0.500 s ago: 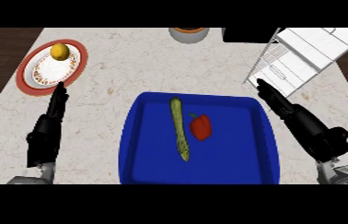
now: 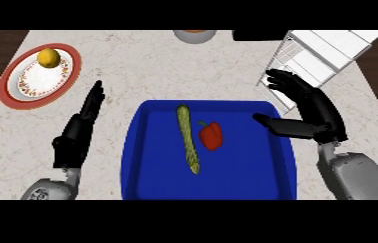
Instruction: Pick the bell pepper from the tray and place it in the tiered shelf
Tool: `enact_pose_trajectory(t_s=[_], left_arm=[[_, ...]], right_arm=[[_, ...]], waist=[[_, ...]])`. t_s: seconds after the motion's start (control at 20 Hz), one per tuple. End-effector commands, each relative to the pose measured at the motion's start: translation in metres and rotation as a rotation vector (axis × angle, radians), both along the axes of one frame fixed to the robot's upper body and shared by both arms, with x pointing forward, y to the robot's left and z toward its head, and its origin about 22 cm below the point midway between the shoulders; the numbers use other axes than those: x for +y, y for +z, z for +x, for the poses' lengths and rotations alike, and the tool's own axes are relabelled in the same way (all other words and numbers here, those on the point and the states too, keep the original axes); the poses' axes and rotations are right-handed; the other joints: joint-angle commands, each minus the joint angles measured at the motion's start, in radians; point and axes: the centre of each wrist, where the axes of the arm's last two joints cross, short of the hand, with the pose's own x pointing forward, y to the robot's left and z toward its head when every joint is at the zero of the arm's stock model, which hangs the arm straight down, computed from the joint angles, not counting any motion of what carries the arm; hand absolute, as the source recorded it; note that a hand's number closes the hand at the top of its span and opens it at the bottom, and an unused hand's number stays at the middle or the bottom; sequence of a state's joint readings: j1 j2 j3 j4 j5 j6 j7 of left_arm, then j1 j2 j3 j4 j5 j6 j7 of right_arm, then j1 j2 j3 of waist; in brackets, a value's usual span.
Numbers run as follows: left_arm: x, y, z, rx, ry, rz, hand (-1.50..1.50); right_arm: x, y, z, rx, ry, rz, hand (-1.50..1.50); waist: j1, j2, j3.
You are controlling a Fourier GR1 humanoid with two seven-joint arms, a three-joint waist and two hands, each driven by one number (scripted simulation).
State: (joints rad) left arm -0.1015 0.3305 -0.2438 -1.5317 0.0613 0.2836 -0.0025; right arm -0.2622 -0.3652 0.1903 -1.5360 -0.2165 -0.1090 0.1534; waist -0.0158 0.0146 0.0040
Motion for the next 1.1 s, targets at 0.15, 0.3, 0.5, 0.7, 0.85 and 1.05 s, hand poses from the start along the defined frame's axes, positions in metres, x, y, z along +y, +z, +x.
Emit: enact_pose_trajectory(t_s=[0.15,0.3,0.5,0.7,0.85,1.05], left_arm=[[-0.012,0.0,0.011,0.041,-0.089,-0.036,0.0],[-0.028,-0.004,0.01,0.052,-0.117,-0.042,0.0],[-0.04,-0.019,0.024,0.049,-0.107,-0.038,0.0],[-0.019,-0.004,0.025,0.053,-0.121,-0.033,0.0],[-0.025,-0.008,0.029,0.065,-0.114,-0.051,0.0],[-0.008,-0.008,0.026,0.05,-0.104,-0.044,0.0]], right_arm=[[-0.001,-0.062,-0.008,-0.172,-0.491,-0.202,-1.5],[0.012,-0.087,-0.014,-0.247,-0.529,-0.089,-1.5],[0.006,-0.086,-0.011,-0.284,-0.36,0.048,-1.5],[-0.001,-0.065,-0.009,-0.145,-0.125,-0.178,-1.5],[0.023,-0.027,0.009,-0.127,-0.083,-0.286,-1.5],[0.034,0.003,-0.009,-0.061,-0.022,-0.363,-1.5]], waist=[[0.005,0.0,-0.002],[0.017,-0.006,-0.001],[0.012,-0.012,-0.003],[0.017,-0.016,-0.005],[0.015,-0.017,-0.006],[0.007,-0.02,-0.006]])
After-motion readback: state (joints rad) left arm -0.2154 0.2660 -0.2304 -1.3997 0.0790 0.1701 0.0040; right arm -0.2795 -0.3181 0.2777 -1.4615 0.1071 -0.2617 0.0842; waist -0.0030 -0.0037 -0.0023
